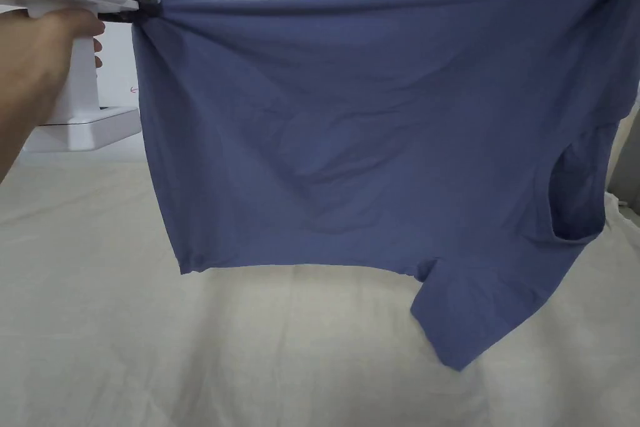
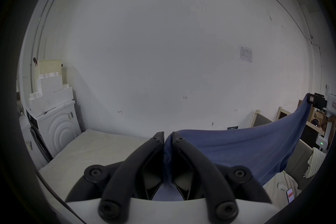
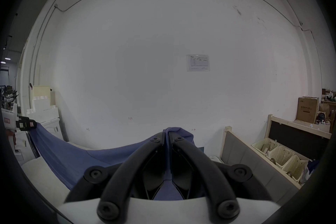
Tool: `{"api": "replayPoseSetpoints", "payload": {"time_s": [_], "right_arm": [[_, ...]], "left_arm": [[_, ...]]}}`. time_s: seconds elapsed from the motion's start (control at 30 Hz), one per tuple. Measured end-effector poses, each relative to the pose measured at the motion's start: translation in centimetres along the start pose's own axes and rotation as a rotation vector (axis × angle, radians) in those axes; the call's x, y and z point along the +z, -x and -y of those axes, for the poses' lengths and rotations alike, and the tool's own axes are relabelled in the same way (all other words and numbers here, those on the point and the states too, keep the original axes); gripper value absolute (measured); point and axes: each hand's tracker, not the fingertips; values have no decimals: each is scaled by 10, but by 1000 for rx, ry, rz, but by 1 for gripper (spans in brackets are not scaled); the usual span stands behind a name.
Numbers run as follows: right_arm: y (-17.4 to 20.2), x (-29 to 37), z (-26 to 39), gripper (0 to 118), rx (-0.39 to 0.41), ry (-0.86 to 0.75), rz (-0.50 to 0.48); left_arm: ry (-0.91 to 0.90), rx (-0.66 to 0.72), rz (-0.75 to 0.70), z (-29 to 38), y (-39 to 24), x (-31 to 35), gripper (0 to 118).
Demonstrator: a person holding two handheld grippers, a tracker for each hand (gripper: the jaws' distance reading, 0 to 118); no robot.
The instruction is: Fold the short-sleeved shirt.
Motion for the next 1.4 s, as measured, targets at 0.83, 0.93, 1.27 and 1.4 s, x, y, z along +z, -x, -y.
{"api": "replayPoseSetpoints", "payload": {"time_s": [0.83,0.93,1.27,1.4], "right_arm": [[-30,58,367,2,-109,533,-44],[-27,107,403,2,-143,595,-38],[-4,266,461,2,-211,700,-20],[-4,302,468,2,-194,739,-37]], "left_arm": [[485,10,11,337,25,-24,5],[528,11,9,376,32,8,5],[662,81,3,473,66,125,5],[696,87,-10,490,76,157,5]]}}
